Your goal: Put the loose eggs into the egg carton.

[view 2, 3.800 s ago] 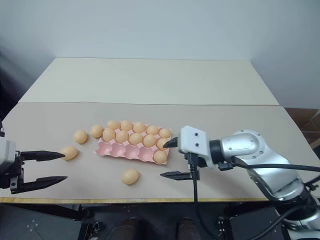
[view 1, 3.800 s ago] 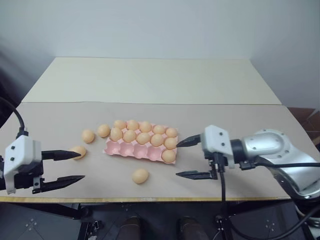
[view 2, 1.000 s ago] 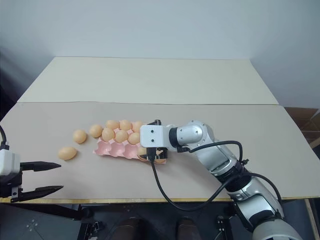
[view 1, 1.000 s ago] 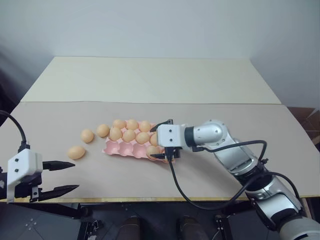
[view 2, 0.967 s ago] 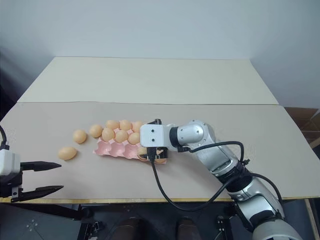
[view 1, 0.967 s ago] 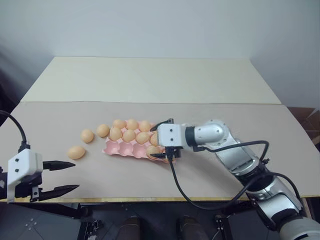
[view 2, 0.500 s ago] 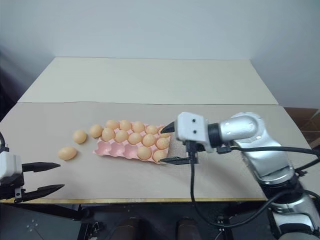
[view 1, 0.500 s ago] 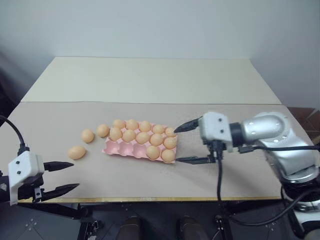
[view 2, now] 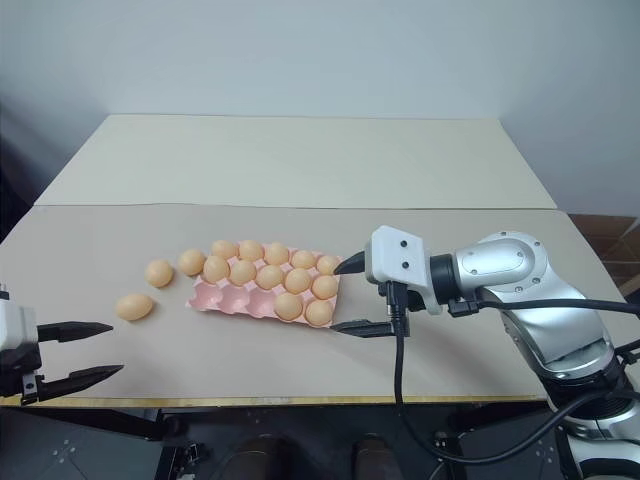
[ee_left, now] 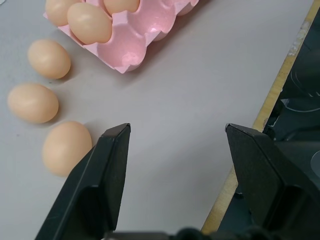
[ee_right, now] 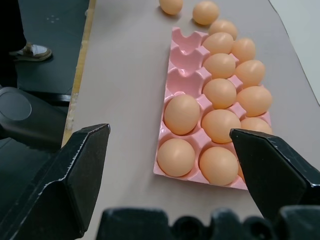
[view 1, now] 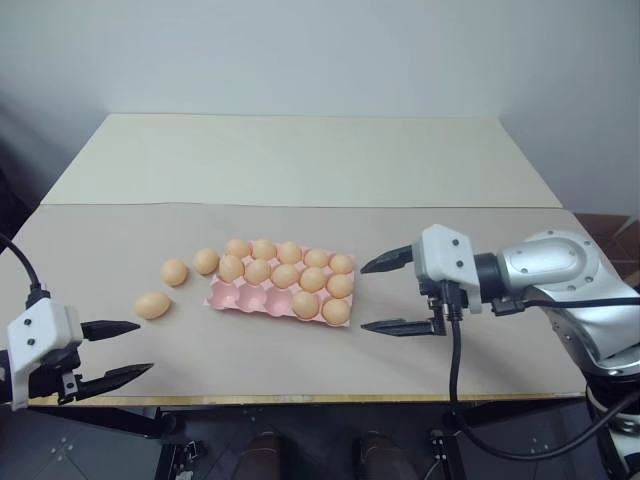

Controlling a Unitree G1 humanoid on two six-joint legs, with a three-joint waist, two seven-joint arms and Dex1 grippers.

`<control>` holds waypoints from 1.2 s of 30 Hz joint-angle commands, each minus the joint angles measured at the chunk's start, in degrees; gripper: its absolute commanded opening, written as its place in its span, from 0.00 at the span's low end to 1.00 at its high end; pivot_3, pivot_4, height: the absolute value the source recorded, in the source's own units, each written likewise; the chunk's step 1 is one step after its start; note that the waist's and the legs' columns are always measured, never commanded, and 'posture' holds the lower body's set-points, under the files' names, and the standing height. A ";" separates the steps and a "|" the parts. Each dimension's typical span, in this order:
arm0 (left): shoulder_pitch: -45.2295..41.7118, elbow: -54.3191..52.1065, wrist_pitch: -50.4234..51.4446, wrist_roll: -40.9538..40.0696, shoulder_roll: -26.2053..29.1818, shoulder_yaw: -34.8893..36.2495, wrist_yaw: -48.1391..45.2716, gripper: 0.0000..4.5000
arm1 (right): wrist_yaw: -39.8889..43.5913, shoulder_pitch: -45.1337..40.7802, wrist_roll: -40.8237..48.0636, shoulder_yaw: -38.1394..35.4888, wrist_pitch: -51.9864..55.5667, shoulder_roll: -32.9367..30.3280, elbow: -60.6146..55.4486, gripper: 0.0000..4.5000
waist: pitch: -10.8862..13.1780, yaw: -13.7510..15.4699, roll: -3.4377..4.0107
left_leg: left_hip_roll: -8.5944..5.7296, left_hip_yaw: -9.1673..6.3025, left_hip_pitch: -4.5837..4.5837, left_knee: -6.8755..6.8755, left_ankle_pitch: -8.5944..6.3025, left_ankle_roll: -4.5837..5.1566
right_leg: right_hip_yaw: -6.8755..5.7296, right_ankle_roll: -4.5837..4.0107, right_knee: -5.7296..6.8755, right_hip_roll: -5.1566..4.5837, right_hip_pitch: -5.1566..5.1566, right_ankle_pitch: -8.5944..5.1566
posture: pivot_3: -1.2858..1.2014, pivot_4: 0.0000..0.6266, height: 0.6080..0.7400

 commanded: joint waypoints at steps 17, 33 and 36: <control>-6.09 5.77 -1.25 3.35 -4.32 0.06 12.29 0.77 | -2.16 -0.05 1.03 -0.13 1.03 -0.89 -1.63 1.00 | 0.00 0.01 -0.01 | 0.00 -0.01 0.00 0.00 0.00 0.00 | 0.00 0.00 0.01 0.00 0.00 0.00 | 0.52 0.24 1.00; -23.14 24.48 -9.39 7.32 -4.97 -15.98 13.95 1.00 | -5.50 1.77 1.88 -1.06 4.30 -2.30 -4.85 1.00 | -0.01 0.12 -0.02 | -0.03 -0.02 -0.03 0.00 0.00 0.00 | -0.02 -0.01 0.05 -0.02 -0.03 0.01 | 0.52 0.24 1.00; -26.04 27.46 -9.76 8.13 -5.42 -19.15 14.00 1.00 | -5.88 1.94 2.06 -1.36 4.92 -2.55 -5.36 1.00 | -0.01 0.08 -0.02 | -0.04 -0.01 -0.02 0.00 0.00 0.00 | -0.01 -0.01 0.05 -0.02 -0.02 0.01 | 0.52 0.24 1.00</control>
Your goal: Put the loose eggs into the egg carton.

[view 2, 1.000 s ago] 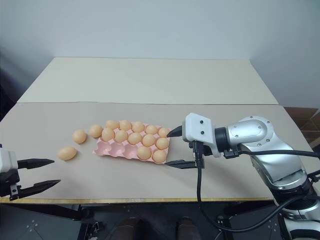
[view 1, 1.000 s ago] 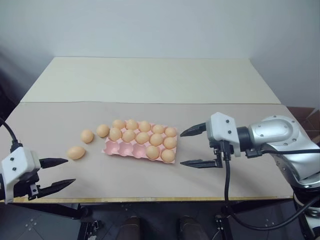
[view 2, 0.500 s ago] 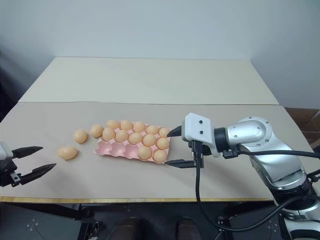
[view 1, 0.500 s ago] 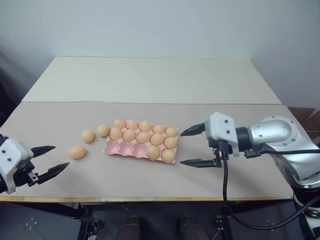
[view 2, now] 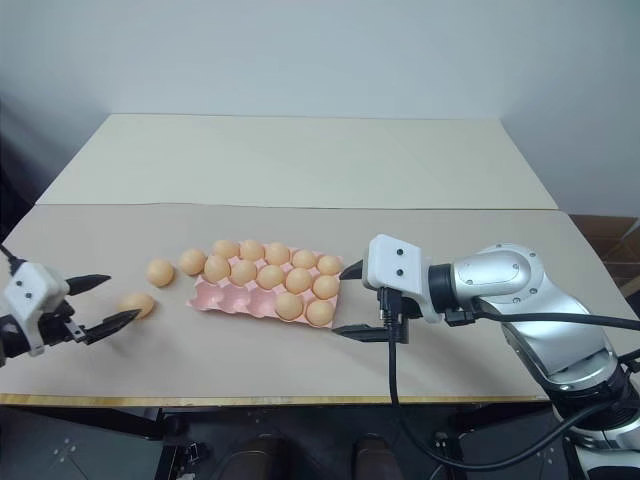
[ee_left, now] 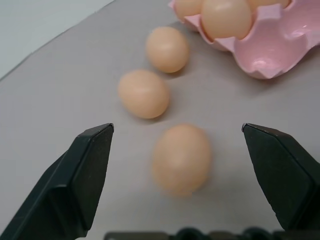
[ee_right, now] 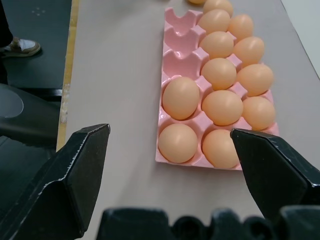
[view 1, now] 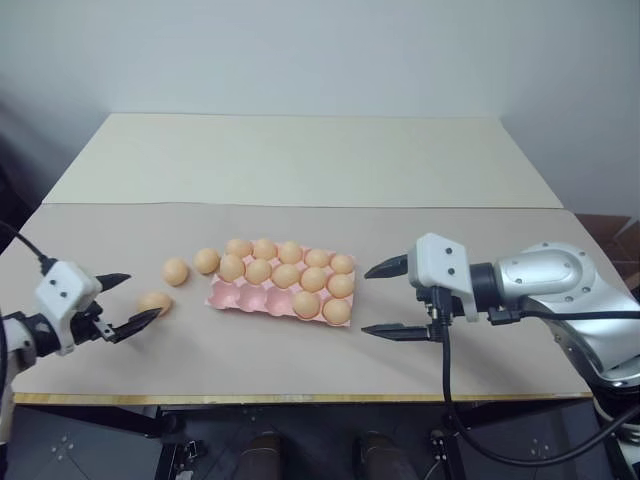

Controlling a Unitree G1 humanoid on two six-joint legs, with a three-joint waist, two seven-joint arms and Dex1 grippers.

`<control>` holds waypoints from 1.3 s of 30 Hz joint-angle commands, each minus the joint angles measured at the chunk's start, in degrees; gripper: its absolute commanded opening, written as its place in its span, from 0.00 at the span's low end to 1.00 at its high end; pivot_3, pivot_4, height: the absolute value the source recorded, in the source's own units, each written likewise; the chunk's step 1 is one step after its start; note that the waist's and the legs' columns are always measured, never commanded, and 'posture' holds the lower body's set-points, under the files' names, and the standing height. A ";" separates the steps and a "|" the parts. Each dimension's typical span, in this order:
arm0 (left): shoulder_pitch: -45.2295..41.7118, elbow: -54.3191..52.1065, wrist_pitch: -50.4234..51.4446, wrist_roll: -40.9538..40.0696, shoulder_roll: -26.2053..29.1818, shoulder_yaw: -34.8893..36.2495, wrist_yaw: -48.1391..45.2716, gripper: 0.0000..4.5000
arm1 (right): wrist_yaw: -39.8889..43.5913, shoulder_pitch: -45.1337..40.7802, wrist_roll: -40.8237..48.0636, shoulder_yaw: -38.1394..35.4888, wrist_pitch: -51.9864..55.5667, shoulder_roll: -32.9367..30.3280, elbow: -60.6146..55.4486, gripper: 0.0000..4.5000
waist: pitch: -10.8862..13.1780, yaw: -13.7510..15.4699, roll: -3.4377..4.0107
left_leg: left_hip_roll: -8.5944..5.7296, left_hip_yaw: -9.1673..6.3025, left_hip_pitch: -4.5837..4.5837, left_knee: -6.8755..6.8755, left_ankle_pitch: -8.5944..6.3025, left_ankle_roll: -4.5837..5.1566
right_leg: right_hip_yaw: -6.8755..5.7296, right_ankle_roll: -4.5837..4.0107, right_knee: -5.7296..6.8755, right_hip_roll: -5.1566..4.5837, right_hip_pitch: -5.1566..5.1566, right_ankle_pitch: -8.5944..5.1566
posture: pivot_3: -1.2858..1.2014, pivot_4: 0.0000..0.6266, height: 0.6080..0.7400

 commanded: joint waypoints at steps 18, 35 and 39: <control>-6.61 9.02 1.17 3.95 0.65 -9.61 0.84 0.53 | -4.90 0.32 3.40 -3.26 3.60 -1.72 -4.47 1.00 | -0.01 -0.09 -0.01 | 0.01 0.00 0.03 0.00 0.00 0.00 | 0.01 0.01 0.06 0.02 0.00 0.00 | 0.52 0.24 1.00; -10.11 -12.22 11.56 -21.14 -0.62 -2.06 -7.70 0.40 | -6.64 0.66 6.72 -8.00 6.65 -4.26 -6.80 1.00 | 0.00 0.39 -0.01 | 0.04 -0.02 -0.01 0.03 0.01 -0.01 | -0.02 0.00 0.00 0.00 0.04 0.00 | 0.52 0.24 1.00; -17.46 -8.98 11.53 -19.62 -4.08 -9.81 -9.95 0.40 | -7.55 2.25 8.95 -12.05 8.26 -6.22 -8.81 1.00 | 0.00 0.64 0.00 | -0.18 -0.04 -0.02 0.03 0.01 0.00 | -0.02 0.01 0.03 0.00 0.05 0.00 | 0.52 0.24 1.00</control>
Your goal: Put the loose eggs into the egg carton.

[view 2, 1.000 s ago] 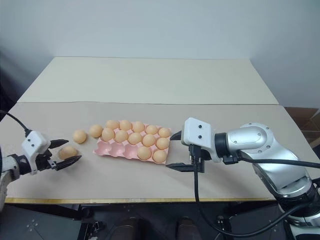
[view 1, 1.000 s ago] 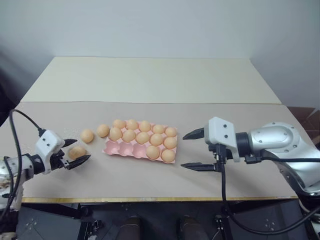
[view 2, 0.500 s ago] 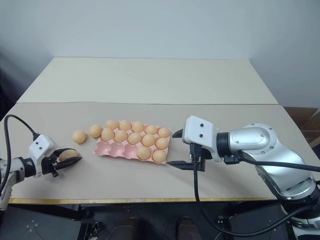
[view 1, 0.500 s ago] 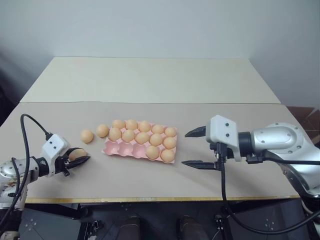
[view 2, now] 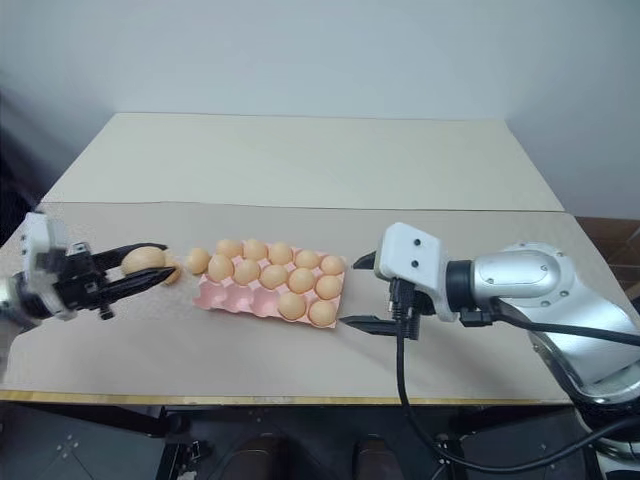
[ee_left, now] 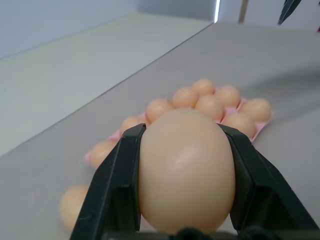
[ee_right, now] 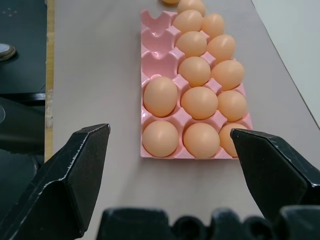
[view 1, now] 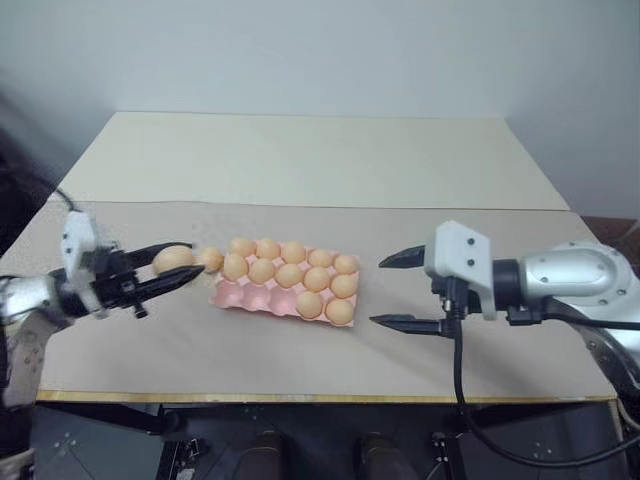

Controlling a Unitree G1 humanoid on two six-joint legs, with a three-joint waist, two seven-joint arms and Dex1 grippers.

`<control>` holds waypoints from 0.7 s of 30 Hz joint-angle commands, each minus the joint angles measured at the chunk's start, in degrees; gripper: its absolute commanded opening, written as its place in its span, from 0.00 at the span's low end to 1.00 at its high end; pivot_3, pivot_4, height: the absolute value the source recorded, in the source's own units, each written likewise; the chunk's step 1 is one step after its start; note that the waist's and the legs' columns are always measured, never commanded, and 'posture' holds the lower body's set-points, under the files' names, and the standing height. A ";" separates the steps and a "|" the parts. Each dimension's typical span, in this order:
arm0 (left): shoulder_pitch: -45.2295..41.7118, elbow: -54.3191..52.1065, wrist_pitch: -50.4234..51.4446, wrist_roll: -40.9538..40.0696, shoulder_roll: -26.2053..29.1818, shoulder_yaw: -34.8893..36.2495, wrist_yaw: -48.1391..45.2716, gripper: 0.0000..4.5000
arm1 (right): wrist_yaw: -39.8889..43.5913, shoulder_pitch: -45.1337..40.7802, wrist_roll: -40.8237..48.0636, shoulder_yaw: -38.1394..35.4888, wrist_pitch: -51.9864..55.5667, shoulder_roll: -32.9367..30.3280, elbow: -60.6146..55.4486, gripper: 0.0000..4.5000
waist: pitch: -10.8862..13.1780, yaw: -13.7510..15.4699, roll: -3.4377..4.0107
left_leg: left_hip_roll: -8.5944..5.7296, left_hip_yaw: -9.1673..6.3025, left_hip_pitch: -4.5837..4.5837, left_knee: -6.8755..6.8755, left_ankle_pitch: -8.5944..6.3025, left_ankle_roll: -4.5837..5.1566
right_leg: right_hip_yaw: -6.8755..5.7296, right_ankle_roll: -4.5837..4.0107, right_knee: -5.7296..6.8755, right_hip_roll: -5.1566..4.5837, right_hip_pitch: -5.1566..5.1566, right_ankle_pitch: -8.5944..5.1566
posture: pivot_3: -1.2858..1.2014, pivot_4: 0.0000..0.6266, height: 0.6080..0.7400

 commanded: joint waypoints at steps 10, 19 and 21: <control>-16.84 13.63 -4.90 7.62 -6.51 -17.80 -12.05 0.40 | -7.84 5.63 5.68 -9.83 4.75 -1.74 -8.13 1.00 | -0.01 -0.27 -0.01 | -0.14 -0.04 -0.05 0.03 0.00 0.02 | 0.04 0.03 -0.01 -0.01 -0.01 -0.01 | 0.52 0.24 1.00; -20.96 21.91 -11.40 12.31 -10.49 -20.97 -15.67 0.40 | -12.88 8.38 7.48 -10.73 5.70 -1.29 -10.56 1.00 | -0.01 -0.38 -0.02 | -0.17 -0.13 -0.08 0.07 0.01 0.03 | 0.01 0.04 0.01 -0.03 0.00 -0.01 | 0.52 0.24 1.00; -21.44 22.84 -12.54 13.12 -11.74 -21.55 -16.08 0.40 | -13.29 8.55 7.28 -10.41 5.41 -1.52 -10.49 1.00 | -0.01 -0.37 -0.02 | -0.18 -0.13 -0.09 0.09 0.01 0.03 | 0.00 0.04 0.01 -0.04 0.01 -0.02 | 0.52 0.24 1.00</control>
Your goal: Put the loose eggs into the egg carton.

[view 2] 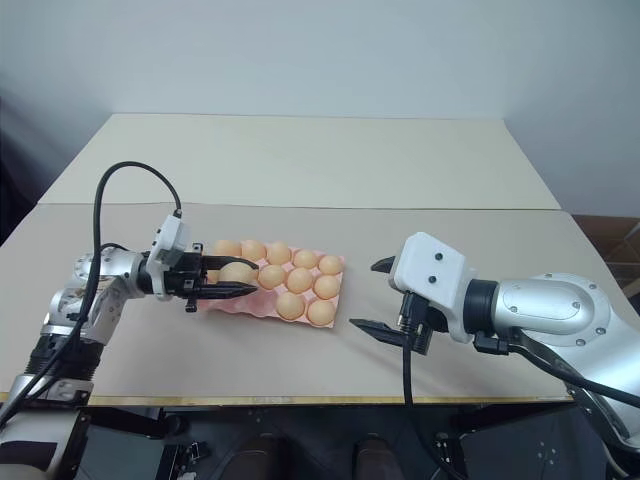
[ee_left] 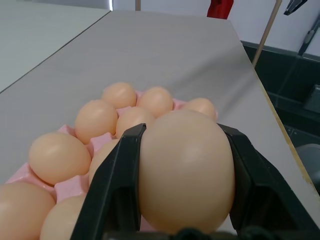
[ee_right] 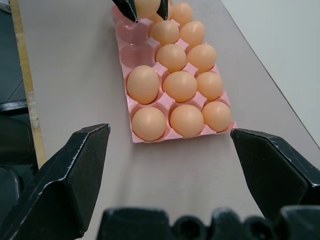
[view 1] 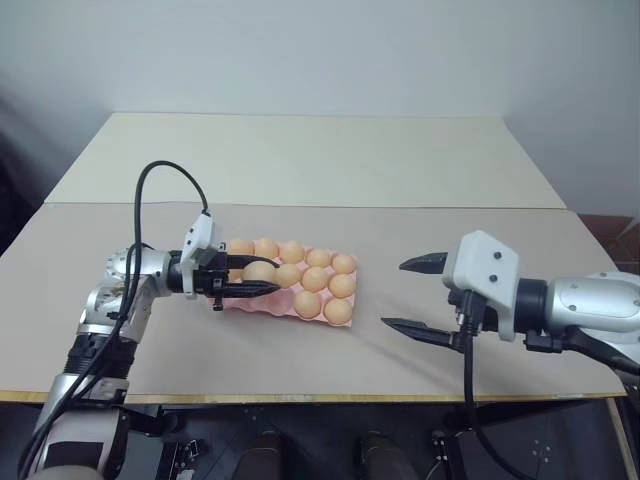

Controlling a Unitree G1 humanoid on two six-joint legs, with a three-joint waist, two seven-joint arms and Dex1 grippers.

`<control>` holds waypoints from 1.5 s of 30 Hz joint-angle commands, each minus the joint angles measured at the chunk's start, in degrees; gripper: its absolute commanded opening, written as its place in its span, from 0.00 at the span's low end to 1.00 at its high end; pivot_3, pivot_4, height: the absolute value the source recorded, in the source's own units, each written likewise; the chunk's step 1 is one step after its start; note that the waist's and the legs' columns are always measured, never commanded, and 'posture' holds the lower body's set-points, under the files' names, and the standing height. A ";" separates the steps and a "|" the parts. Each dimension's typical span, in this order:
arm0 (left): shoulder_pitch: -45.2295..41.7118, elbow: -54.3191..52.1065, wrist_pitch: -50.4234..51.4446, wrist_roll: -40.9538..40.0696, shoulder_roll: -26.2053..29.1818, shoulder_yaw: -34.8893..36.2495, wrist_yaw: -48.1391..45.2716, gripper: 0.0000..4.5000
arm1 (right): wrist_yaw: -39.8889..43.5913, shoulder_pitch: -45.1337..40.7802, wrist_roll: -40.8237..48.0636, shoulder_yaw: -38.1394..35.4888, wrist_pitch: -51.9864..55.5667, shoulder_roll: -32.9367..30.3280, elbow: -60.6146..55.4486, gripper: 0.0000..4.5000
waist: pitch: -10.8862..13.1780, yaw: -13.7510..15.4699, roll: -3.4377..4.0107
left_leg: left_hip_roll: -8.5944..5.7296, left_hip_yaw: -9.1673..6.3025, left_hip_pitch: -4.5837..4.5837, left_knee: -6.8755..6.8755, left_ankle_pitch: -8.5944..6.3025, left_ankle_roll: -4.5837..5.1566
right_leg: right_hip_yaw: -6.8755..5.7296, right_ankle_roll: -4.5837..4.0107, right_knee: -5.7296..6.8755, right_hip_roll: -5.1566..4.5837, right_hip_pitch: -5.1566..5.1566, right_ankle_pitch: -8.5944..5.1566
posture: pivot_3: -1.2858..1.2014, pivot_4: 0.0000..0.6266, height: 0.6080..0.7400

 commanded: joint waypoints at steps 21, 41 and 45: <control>0.70 -2.22 -2.92 -0.09 -0.25 3.28 -3.30 0.99 | 0.13 0.45 0.24 -2.29 -2.06 -2.09 0.37 1.00 | 0.00 -0.21 0.00 | 0.00 -0.10 -0.03 0.05 0.00 0.01 | -0.03 0.01 0.02 0.02 0.00 0.00 | 0.52 0.24 1.00; 38.66 -22.75 6.44 -1.85 20.04 34.79 10.35 0.99 | 9.66 -5.07 -4.77 6.64 -12.15 -2.54 10.52 1.00 | 0.01 -0.18 0.02 | 0.26 -0.02 0.03 0.02 -0.02 0.03 | -0.04 0.01 -0.04 -0.02 0.00 -0.01 | 0.52 0.24 1.00; 42.87 -24.02 5.55 -0.09 18.98 38.43 13.68 0.99 | 11.51 -6.52 -5.76 8.29 -13.37 -2.39 12.30 1.00 | 0.01 -0.16 0.02 | 0.28 0.02 0.05 0.02 -0.02 0.03 | -0.03 0.01 -0.04 -0.03 0.01 -0.01 | 0.52 0.24 1.00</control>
